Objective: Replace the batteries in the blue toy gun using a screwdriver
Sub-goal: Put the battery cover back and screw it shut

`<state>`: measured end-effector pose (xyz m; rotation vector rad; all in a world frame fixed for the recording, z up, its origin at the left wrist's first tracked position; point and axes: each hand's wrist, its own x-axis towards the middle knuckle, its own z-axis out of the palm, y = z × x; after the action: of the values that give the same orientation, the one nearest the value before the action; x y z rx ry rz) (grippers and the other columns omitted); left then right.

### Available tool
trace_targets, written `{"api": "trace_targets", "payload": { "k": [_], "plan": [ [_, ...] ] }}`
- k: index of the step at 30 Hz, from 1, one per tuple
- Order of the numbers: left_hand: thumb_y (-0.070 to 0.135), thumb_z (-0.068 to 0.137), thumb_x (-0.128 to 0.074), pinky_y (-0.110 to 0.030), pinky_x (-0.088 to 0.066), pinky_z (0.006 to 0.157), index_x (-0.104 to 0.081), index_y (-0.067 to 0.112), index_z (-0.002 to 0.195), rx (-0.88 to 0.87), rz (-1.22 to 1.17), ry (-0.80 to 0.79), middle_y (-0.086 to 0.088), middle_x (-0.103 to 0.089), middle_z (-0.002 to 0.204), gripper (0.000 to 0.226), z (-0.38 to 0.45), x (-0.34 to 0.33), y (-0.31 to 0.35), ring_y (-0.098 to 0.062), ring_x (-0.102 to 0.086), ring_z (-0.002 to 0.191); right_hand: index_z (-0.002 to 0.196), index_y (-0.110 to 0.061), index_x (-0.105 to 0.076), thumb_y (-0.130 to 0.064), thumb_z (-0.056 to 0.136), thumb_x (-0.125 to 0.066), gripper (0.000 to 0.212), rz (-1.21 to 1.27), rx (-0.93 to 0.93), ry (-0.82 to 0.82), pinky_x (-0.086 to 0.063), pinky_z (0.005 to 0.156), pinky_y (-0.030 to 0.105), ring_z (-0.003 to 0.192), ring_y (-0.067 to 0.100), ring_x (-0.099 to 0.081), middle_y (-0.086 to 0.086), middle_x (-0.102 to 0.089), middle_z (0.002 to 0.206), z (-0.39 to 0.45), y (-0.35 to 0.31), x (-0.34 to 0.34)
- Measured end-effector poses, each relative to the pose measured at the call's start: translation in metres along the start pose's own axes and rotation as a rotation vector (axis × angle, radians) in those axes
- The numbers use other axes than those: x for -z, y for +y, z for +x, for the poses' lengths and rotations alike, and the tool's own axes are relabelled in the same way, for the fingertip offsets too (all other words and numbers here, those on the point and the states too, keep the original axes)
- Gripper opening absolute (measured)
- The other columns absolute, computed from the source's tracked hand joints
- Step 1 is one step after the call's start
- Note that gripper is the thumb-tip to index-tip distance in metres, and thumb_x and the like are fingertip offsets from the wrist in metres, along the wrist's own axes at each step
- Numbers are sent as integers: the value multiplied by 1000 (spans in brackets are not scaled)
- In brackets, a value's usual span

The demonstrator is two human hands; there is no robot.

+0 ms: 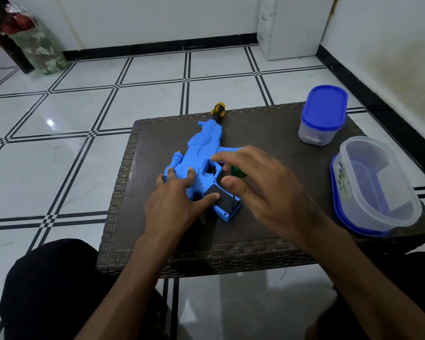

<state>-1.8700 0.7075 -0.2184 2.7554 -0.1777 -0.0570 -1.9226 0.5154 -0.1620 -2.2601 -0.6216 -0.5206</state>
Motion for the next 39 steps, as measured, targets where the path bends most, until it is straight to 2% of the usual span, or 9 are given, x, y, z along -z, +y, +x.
{"api": "trace_targets", "payload": {
  "k": [3,8,10,15,21,27,33,36,39],
  "plan": [
    [80,66,-53,-46,-46,95,-44,41,137,5,-3,3,-5,-30,156,82,0,0,0,-25,-27,143,133,-4,-57,-4,100,-47,35,88,17,-2,-43,101,20,116,12,-59,5,-62,126,-1,-2,2],
    [80,67,-54,-45,-46,96,-43,41,138,7,-2,1,-5,-29,157,82,0,0,0,-25,-25,144,122,-6,-67,-4,97,-57,27,69,14,32,-42,85,10,93,7,-61,1,-65,103,1,2,3],
    [79,68,-54,-45,-45,97,-42,40,140,8,0,-7,-5,-27,158,83,0,0,1,-25,-23,145,116,-7,-69,-8,97,-57,22,16,29,34,-42,83,11,91,7,-60,4,-65,103,1,4,3],
    [79,68,-56,-46,-45,96,-43,41,139,11,-10,-3,-5,-28,157,81,0,1,1,-25,-23,145,135,-4,-55,4,98,-46,39,117,7,-38,-41,104,21,124,10,-54,4,-58,133,-1,1,5],
    [77,70,-57,-45,-44,98,-42,39,141,7,-6,-6,-6,-25,159,82,-2,1,3,-25,-21,146,117,-3,-67,8,95,-52,28,145,32,-25,-45,89,15,100,8,-62,4,-66,106,1,1,6],
    [75,71,-57,-46,-45,97,-40,38,142,-16,14,-16,-6,-28,157,82,-1,2,0,-27,-25,143,106,-4,-70,3,94,-57,19,64,60,-4,-45,86,14,96,10,-62,4,-68,102,1,4,7],
    [50,83,-67,-46,-44,99,-31,43,146,-74,24,-48,-4,-21,159,73,-1,6,-11,-24,-21,145,107,-9,-69,3,92,-60,21,87,-58,192,-52,85,23,100,9,-64,0,-68,104,-3,8,30],
    [39,88,-65,-46,-45,100,-32,42,146,-92,15,-43,-2,-22,159,67,-1,6,-12,-23,-21,145,109,-12,-68,0,93,-61,21,-44,-132,334,-51,85,17,98,6,-63,2,-69,105,-8,18,38],
    [31,89,-65,-47,-42,104,-33,42,146,-101,-1,-81,-5,-20,160,66,3,8,-14,-25,-19,147,104,-9,-69,0,91,-63,16,-225,-186,360,-51,87,18,98,9,-62,4,-69,104,-18,34,36]
  ]
}}
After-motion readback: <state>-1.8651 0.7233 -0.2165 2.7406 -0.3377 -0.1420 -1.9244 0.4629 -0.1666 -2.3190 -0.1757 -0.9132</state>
